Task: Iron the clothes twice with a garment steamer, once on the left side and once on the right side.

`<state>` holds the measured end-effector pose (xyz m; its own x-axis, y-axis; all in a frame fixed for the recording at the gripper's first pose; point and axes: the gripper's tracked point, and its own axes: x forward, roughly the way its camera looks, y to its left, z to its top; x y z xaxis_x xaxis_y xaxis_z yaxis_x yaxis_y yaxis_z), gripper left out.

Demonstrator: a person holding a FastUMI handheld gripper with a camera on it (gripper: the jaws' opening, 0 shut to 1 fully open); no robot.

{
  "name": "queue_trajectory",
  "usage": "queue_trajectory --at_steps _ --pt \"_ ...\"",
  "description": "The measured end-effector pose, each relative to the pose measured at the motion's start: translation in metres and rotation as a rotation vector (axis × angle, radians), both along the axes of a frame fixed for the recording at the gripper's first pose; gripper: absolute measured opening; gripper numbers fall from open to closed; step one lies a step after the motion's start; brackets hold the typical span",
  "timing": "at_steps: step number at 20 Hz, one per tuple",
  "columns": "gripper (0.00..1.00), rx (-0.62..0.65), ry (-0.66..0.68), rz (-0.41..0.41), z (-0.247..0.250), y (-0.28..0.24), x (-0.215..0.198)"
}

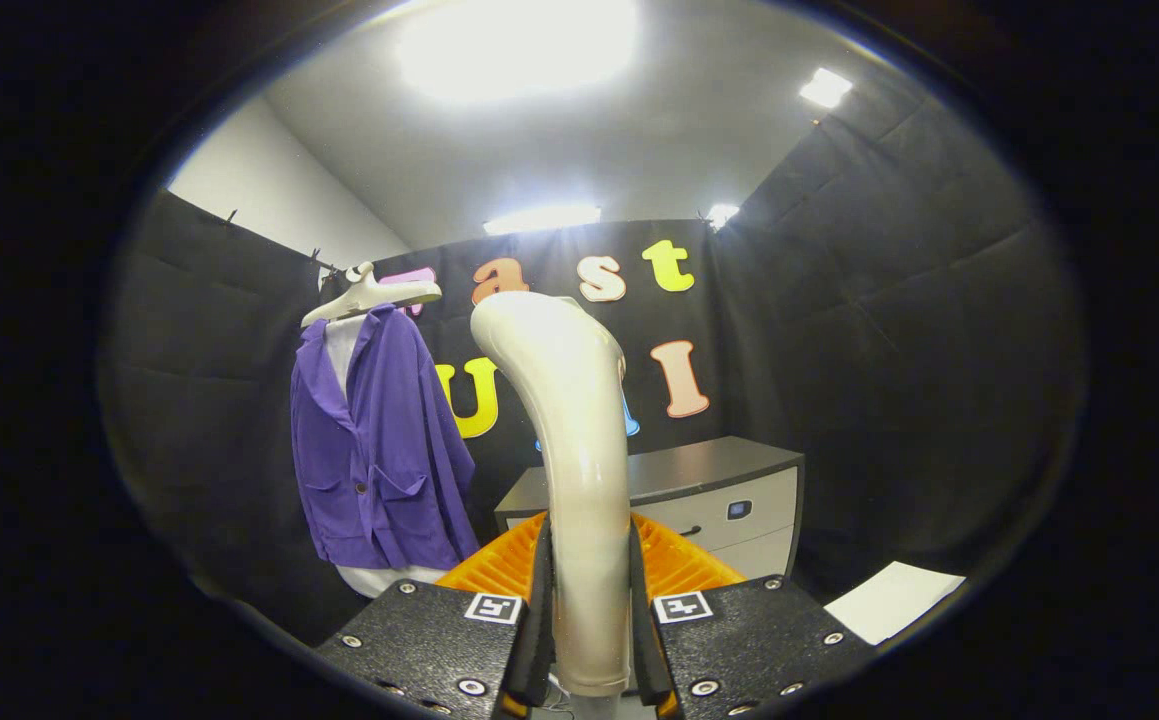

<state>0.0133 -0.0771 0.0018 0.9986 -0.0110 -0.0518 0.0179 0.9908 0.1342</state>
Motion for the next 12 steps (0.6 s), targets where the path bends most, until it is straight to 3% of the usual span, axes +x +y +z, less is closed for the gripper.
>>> queue_trajectory --at_steps 12 --pt "0.33 -0.049 0.018 0.013 -0.008 0.039 0.018"
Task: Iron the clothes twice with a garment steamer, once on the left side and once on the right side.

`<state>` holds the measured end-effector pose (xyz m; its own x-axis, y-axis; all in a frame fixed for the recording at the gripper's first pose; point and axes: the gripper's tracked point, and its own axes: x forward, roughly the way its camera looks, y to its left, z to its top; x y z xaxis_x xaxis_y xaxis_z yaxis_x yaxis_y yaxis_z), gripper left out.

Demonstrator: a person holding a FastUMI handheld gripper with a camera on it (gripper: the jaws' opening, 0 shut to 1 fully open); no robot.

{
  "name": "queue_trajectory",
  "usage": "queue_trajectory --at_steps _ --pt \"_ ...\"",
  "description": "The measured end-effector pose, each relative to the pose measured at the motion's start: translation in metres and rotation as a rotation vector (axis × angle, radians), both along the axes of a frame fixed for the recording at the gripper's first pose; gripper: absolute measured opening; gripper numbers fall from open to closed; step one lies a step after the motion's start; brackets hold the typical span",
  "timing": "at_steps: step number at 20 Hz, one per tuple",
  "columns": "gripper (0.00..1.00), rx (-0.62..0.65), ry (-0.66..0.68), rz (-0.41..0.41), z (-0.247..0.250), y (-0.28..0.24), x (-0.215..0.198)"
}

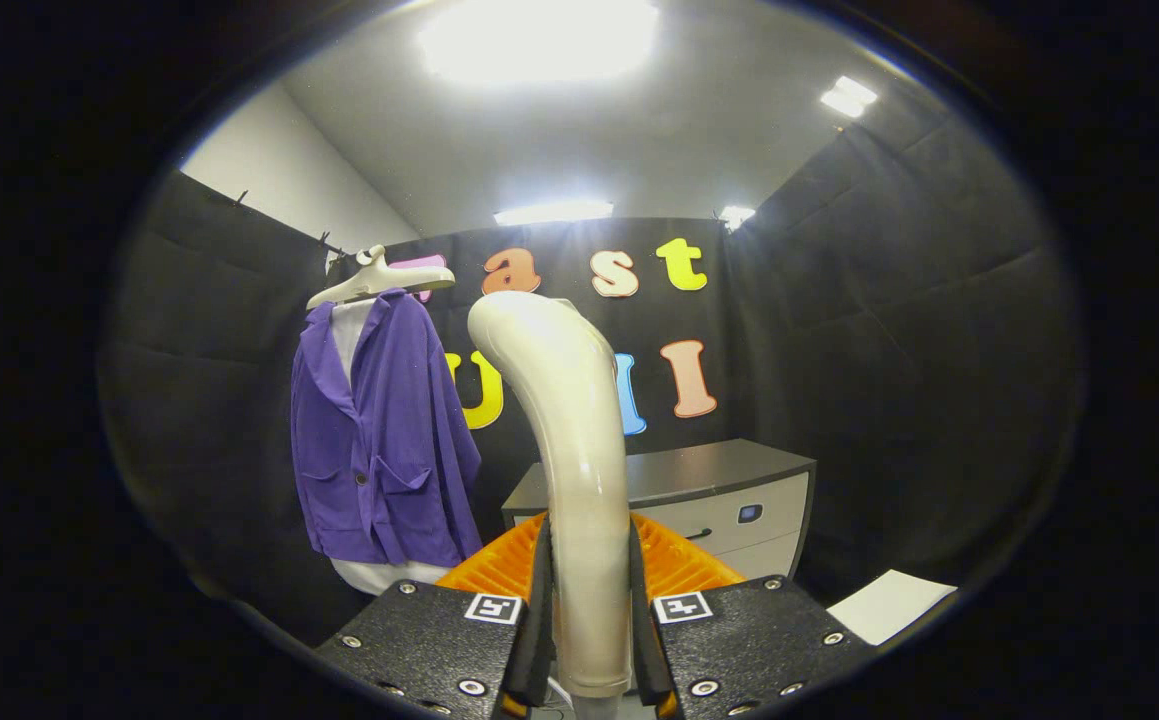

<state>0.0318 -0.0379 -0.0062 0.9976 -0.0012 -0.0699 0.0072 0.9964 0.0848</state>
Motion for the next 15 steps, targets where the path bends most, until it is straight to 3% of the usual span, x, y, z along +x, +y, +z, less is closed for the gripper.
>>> queue_trajectory --at_steps 15 --pt "0.34 -0.005 0.007 -0.009 0.008 -0.006 0.024"
